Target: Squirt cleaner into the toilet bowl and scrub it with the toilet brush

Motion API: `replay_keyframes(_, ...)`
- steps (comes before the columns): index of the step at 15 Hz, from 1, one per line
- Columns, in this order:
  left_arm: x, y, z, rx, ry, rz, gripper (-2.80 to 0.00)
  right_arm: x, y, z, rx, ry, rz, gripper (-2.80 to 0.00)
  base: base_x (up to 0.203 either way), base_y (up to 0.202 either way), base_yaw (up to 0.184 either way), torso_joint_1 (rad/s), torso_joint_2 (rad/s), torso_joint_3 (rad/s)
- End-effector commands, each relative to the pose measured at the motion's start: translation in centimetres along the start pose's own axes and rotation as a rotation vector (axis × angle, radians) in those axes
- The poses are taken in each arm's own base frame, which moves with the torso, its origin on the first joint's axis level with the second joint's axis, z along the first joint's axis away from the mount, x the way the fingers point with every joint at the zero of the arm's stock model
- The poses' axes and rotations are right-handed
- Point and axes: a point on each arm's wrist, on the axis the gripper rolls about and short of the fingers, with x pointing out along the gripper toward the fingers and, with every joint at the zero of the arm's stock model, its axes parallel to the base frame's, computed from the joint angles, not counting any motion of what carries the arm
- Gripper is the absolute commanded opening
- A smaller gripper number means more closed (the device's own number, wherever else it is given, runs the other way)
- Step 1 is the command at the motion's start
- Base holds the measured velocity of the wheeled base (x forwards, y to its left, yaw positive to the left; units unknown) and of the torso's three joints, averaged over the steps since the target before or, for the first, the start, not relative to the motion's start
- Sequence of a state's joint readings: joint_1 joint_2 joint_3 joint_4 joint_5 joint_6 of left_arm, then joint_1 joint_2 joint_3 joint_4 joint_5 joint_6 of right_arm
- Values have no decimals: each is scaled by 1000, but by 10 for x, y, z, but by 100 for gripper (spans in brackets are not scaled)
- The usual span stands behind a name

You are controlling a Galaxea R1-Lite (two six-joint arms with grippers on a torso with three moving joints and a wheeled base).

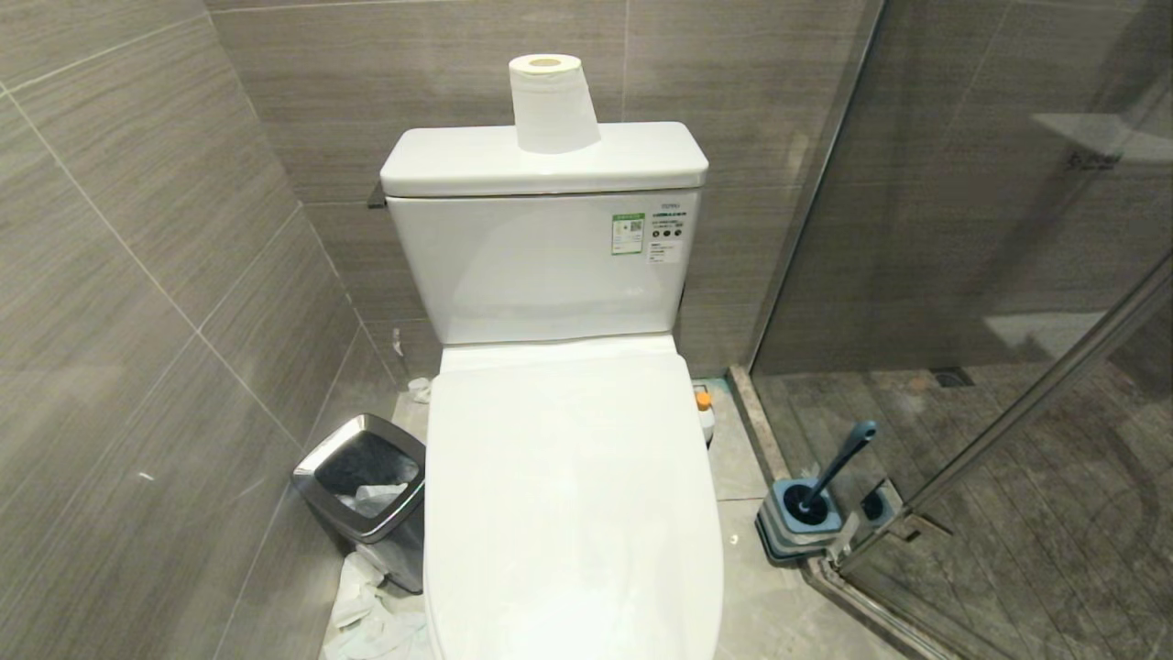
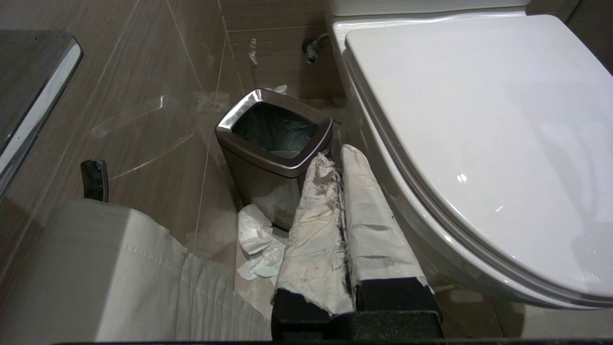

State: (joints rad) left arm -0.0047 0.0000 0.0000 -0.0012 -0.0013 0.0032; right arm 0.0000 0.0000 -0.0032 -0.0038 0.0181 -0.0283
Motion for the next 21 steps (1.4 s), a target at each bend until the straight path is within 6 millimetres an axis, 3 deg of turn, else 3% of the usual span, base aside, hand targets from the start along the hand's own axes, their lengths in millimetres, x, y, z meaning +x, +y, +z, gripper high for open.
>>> replay_keyframes(1, 0, 0, 0, 0, 0, 0, -280, 0, 0, 0, -1, 1, 0, -280, 0, 0, 0, 0, 0, 0)
replay_keyframes(21, 0, 0, 0, 0, 0, 0, -280, 0, 0, 0, -1, 1, 0, -280, 0, 0, 0, 0, 0, 0)
